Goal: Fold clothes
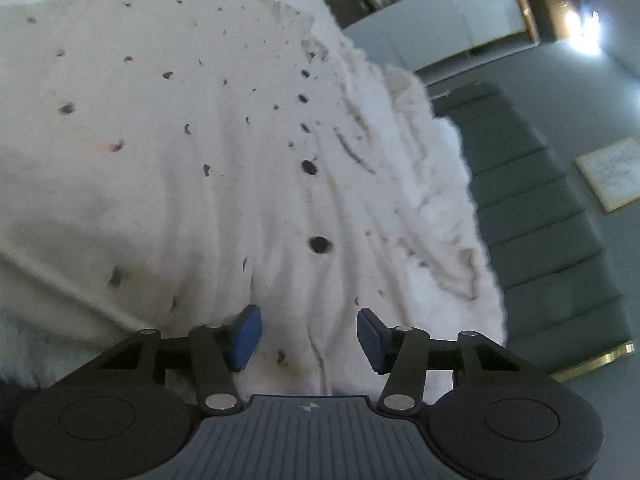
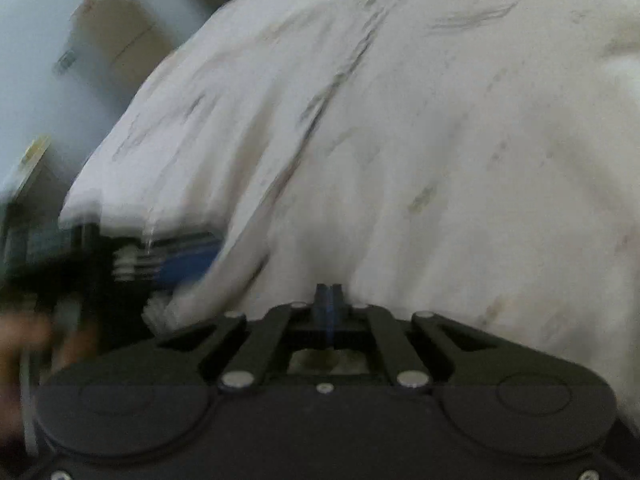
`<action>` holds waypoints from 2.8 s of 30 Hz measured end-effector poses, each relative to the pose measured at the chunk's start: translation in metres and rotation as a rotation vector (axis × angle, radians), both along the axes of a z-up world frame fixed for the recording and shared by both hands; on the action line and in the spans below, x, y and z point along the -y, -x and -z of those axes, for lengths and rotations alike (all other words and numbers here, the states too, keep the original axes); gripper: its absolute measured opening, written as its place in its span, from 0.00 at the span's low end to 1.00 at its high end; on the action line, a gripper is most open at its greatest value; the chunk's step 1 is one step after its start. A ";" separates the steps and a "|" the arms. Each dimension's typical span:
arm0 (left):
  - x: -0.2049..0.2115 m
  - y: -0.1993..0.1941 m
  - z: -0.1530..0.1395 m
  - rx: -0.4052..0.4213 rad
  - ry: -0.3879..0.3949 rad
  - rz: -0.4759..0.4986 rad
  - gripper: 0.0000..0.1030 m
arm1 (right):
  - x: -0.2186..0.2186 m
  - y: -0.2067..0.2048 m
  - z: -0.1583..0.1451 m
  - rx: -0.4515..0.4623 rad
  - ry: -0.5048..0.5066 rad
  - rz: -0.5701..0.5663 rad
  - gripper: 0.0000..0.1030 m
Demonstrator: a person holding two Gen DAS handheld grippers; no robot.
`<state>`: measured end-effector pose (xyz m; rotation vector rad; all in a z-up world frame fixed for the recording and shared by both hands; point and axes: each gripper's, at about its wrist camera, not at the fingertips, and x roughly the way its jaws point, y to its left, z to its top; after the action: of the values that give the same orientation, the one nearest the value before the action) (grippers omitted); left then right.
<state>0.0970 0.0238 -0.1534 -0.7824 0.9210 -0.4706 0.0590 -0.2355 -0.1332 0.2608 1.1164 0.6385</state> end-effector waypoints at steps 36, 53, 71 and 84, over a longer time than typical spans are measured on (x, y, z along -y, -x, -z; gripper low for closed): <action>-0.017 -0.015 -0.070 0.259 -0.074 0.068 1.00 | 0.143 -0.006 -0.056 0.350 -0.028 0.491 0.60; -0.146 -0.176 -0.106 0.555 -0.375 -0.590 1.00 | 0.165 -0.048 -0.052 0.358 -0.183 0.658 0.66; -0.124 -0.332 -0.054 0.549 -0.151 -0.461 1.00 | -0.056 -0.586 -0.121 0.361 0.144 0.089 0.68; -0.147 -0.343 -0.040 0.446 0.001 -0.408 1.00 | -0.105 -0.673 -0.066 0.042 0.267 0.049 0.02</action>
<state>0.4398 0.1705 -0.1130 -0.7998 0.3332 -0.2678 0.7317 -0.1301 -0.0670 0.0452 1.1374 0.4432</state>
